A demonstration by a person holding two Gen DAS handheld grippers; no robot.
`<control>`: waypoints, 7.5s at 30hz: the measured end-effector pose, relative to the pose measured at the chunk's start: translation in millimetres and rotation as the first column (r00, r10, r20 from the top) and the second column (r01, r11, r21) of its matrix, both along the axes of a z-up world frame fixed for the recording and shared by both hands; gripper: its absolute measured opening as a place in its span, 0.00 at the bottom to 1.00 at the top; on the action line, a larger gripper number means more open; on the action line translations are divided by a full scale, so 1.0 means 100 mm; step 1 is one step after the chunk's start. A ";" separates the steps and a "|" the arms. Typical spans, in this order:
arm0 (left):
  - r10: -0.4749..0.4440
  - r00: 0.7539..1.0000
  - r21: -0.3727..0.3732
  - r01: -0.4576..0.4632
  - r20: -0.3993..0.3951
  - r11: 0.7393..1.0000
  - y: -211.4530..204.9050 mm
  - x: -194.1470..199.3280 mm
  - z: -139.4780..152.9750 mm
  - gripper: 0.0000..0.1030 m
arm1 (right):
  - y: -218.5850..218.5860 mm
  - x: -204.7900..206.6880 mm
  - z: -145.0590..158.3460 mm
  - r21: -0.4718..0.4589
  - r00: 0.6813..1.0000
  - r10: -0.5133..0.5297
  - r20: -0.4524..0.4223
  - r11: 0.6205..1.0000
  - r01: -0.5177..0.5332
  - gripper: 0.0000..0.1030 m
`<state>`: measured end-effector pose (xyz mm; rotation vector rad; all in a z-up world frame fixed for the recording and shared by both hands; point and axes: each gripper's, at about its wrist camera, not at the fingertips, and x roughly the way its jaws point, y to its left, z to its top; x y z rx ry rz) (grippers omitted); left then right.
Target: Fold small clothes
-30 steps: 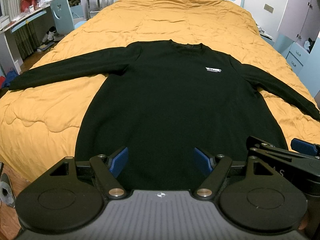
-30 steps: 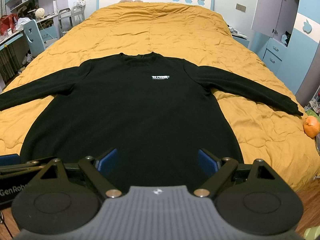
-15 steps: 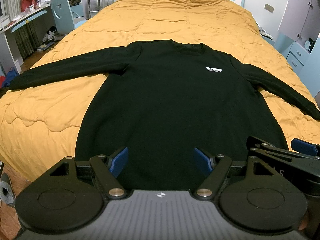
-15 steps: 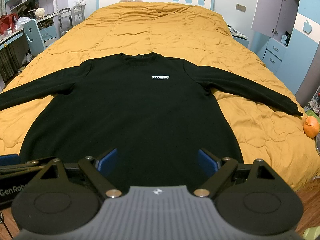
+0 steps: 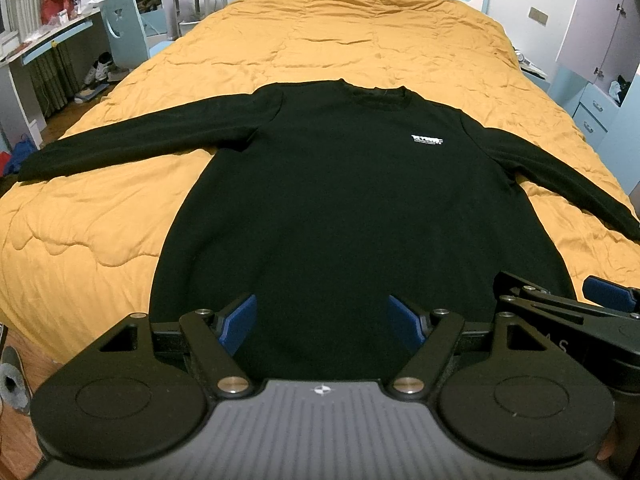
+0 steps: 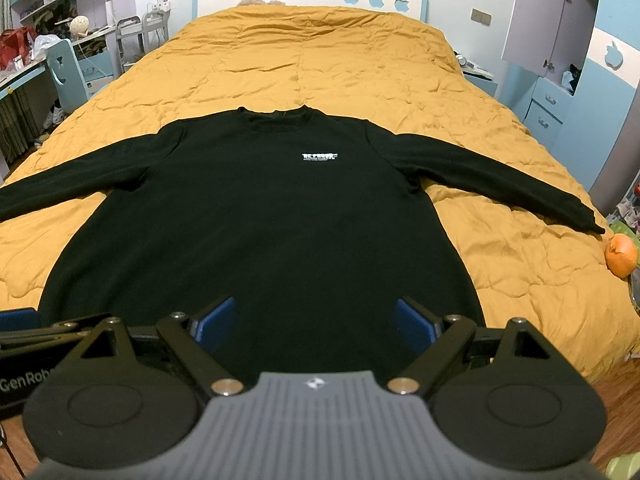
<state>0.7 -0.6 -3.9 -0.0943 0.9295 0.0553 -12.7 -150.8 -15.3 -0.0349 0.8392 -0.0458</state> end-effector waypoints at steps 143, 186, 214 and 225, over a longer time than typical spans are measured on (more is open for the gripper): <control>0.210 0.974 -0.644 -0.104 0.090 0.758 2.34 2.83 -1.84 0.58 | -1.81 3.07 -1.80 0.658 0.887 -0.422 -0.188 0.617 0.433 0.22; -0.276 0.957 -0.602 0.271 0.086 0.751 -0.56 3.14 -1.40 0.72 | -4.71 2.03 -1.54 0.634 0.326 -0.946 -0.003 0.250 0.732 0.68; -0.044 0.986 -0.714 0.146 0.160 0.685 0.86 2.59 -1.24 0.72 | -2.28 3.09 0.38 0.655 0.787 -0.501 0.360 0.737 0.169 0.06; 0.195 0.975 -0.726 -0.059 0.104 0.686 1.89 2.31 -1.53 0.72 | 0.79 3.87 -0.80 0.691 0.980 0.033 0.196 0.704 -0.162 0.43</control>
